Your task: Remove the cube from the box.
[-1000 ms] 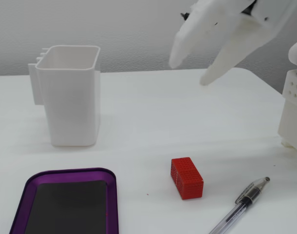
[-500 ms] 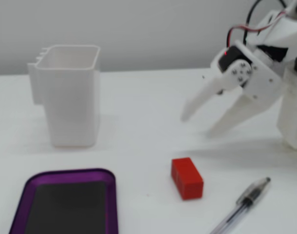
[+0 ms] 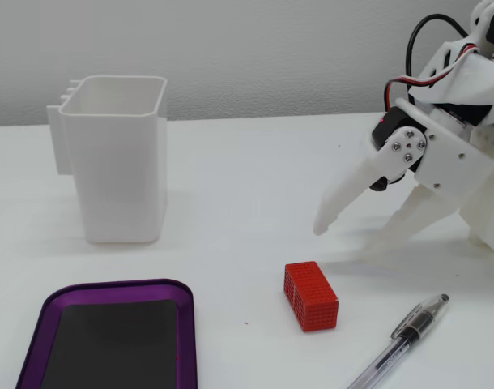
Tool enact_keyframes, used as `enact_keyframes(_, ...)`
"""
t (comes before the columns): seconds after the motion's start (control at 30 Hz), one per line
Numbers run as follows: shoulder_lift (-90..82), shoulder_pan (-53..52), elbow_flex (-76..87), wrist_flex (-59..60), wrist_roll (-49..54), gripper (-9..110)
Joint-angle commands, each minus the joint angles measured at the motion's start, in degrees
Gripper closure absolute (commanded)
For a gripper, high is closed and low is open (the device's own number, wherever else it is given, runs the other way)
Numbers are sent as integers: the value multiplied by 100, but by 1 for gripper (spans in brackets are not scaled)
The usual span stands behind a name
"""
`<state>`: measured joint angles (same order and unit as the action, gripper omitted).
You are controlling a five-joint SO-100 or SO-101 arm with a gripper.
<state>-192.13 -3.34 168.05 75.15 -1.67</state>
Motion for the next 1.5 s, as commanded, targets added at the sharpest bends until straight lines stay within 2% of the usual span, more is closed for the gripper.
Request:
enact_keyframes(0.0,-343,202,229,26,-53,86)
enact_keyframes(0.13,-352,158,598,-9,-62,88)
enact_keyframes(0.27,-352,202,606,0,9,103)
enact_keyframes(0.33,-352,211,606,-18,9,101)
enact_keyframes(1.47,-352,220,606,-53,0,102)
